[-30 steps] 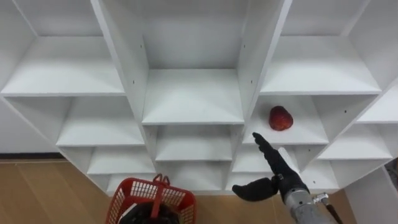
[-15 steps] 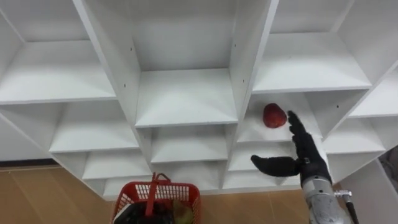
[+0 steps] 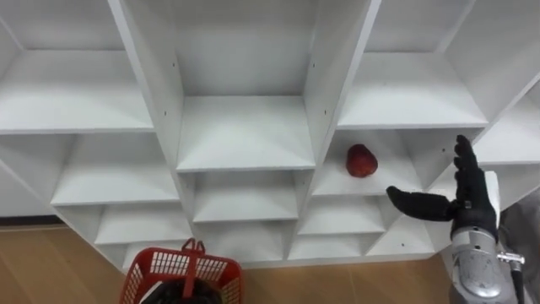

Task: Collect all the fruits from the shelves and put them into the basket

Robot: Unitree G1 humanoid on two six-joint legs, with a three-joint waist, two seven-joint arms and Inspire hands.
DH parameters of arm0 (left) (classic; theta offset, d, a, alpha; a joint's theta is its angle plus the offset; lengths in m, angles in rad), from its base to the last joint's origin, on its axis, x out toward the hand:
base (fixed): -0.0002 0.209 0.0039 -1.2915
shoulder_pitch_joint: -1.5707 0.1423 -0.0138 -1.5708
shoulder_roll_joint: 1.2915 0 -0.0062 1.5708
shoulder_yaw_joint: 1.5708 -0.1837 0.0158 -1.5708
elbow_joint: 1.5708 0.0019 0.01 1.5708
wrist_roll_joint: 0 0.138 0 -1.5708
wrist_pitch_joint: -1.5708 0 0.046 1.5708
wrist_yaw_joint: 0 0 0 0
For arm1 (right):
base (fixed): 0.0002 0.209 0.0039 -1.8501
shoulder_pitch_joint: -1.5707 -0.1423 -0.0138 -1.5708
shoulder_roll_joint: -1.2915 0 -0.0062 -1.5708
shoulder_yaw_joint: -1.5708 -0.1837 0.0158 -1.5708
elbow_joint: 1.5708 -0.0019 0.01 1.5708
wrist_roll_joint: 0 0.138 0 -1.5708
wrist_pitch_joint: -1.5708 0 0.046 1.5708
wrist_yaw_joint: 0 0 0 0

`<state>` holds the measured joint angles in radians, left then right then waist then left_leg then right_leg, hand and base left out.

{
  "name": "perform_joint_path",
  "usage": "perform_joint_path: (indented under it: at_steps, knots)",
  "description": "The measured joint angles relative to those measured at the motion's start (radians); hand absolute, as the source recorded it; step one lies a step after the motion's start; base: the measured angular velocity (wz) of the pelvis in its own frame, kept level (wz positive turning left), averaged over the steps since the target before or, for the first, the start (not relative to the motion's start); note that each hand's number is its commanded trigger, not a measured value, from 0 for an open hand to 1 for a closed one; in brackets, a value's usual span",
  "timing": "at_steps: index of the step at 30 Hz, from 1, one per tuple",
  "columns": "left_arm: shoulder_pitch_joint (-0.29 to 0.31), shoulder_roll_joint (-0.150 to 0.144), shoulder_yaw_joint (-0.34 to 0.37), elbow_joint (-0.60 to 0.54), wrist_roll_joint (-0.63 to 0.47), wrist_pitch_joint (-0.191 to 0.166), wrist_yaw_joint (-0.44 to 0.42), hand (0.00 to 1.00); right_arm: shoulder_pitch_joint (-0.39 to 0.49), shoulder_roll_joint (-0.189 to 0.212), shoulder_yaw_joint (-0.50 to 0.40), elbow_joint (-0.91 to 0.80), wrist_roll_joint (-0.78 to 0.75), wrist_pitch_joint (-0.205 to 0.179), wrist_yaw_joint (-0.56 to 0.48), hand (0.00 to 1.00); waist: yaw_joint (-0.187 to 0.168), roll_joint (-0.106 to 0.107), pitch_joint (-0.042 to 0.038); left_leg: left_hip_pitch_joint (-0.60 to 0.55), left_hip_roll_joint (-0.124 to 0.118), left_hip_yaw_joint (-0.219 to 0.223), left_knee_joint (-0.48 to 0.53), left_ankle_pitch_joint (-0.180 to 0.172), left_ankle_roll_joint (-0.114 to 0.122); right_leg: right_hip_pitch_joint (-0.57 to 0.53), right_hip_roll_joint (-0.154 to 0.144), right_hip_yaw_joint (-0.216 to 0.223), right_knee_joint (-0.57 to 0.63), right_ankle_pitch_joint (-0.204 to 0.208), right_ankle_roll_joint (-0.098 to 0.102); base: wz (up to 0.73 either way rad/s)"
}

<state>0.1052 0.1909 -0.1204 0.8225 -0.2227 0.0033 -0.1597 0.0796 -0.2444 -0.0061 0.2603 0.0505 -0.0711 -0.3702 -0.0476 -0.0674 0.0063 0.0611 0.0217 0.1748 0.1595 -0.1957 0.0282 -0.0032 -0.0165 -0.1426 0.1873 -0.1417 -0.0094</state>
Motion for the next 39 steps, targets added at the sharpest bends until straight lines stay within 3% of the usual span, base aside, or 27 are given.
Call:
perform_joint_path:
  at_steps: [7,10,18,21,24,28,33,39]
  knots:
    - [0.001,0.003,-0.001,0.0,0.022,0.004,0.0,1.0,0.001,0.0,0.002,0.002,-0.009,0.0,-0.021,0.0,0.0,-0.016,0.0037,-0.016,-0.002,-0.009,0.007,0.0,0.0,-0.012,-0.002,-0.004,0.004,0.0,0.0,0.02]
    - [0.0,0.003,-0.002,-0.002,0.024,0.005,0.0,1.0,-0.004,-0.01,0.005,0.026,-0.006,0.0,-0.026,0.0,0.002,-0.02,0.001,-0.025,-0.002,-0.019,0.011,0.0,0.0,-0.015,-0.004,-0.014,0.006,0.0,0.0,0.08]
    - [-0.047,0.013,-0.001,-0.049,0.09,0.022,0.0,1.0,-0.132,-0.022,0.038,0.17,0.032,-0.004,-0.018,0.0,0.011,-0.044,0.0009,-0.115,0.001,-0.024,0.07,-0.001,0.003,-0.089,-0.008,-0.015,0.032,0.02,-0.006,-0.02]
    - [-0.061,0.012,-0.001,-0.049,0.108,0.025,0.0,1.0,-0.176,-0.028,0.041,0.24,0.031,-0.014,-0.009,0.0,0.023,-0.043,0.0014,-0.14,0.001,-0.025,0.081,0.0,0.008,-0.106,-0.008,-0.009,0.033,0.031,-0.006,-0.07]
    - [-0.069,0.006,-0.005,-0.045,0.12,0.028,0.0,1.0,-0.266,-0.04,0.049,0.378,0.032,0.031,0.036,0.0,0.055,-0.04,0.0021,-0.177,-0.004,-0.036,0.085,0.011,0.012,-0.143,-0.016,-0.022,0.036,0.036,-0.006,0.13]
    - [-0.071,0.0,-0.022,-0.028,0.12,0.041,0.0,1.0,-0.346,-0.037,0.066,0.478,0.041,0.043,0.063,0.0,0.087,-0.029,0.0085,-0.238,-0.004,-0.05,0.1,0.025,0.012,-0.195,-0.019,-0.041,0.049,0.043,-0.011,0.2]
    - [-0.079,-0.004,-0.027,0.048,0.12,0.042,0.001,1.0,-0.414,-0.037,0.066,0.55,0.05,0.043,0.067,0.0,0.085,-0.017,0.0124,-0.278,-0.012,-0.103,0.101,0.033,0.007,-0.209,-0.035,-0.104,0.05,0.027,-0.017,0.36]
    - [-0.098,-0.004,-0.04,0.067,0.117,0.042,0.033,1.0,-0.415,-0.035,0.064,0.554,0.119,0.043,0.051,0.0,0.083,-0.014,0.0144,-0.285,-0.017,-0.119,0.097,0.033,0.007,-0.211,-0.039,-0.11,0.05,0.022,-0.013,0.09]
